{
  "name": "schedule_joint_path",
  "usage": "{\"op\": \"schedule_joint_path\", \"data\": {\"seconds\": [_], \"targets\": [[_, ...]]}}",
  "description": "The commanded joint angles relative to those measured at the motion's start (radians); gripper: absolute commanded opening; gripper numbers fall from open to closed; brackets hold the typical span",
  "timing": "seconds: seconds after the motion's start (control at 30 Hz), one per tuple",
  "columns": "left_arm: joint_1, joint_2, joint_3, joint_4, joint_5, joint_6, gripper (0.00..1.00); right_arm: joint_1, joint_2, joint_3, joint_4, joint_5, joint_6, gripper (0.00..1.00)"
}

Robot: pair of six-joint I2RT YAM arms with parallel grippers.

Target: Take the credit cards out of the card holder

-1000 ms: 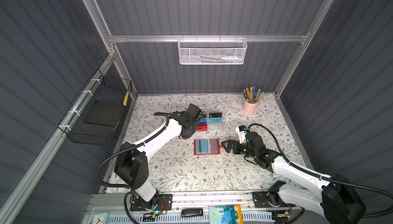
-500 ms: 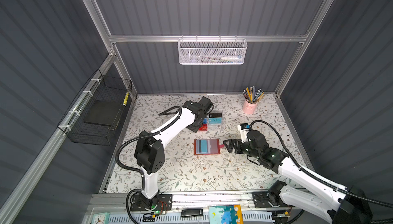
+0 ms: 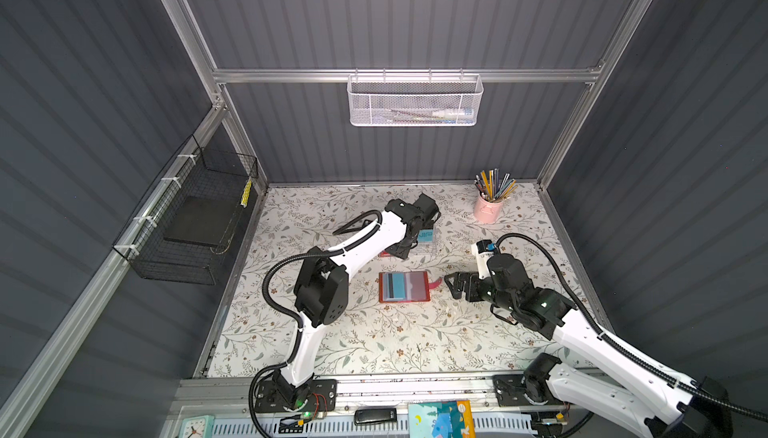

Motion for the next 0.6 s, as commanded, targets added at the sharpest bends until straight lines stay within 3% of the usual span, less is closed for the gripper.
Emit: {"op": "schedule_joint_path", "data": {"seconds": [0.0,0.23,0.33,0.47,0.57], "targets": [[-0.013,-0.005,-0.013,0.054,0.006,-0.004,0.0,-0.01,-0.008,-0.019,0.03,0.025,-0.021,0.99],[-0.014,-0.152,-0.148,0.226,0.087,0.094,0.0,-0.062,0.063,-0.034,0.143,-0.043,-0.01,0.99],[-0.013,-0.243,-0.24,0.318,0.103,0.085,0.0,-0.075,0.112,-0.016,0.203,-0.079,0.004,0.99],[-0.012,-0.373,-0.436,0.594,0.151,0.033,0.0,-0.095,0.181,0.024,0.258,-0.137,0.033,0.99],[-0.011,-0.413,-0.487,0.685,0.198,0.007,0.0,-0.126,0.202,0.035,0.307,-0.189,0.066,0.99]]}}
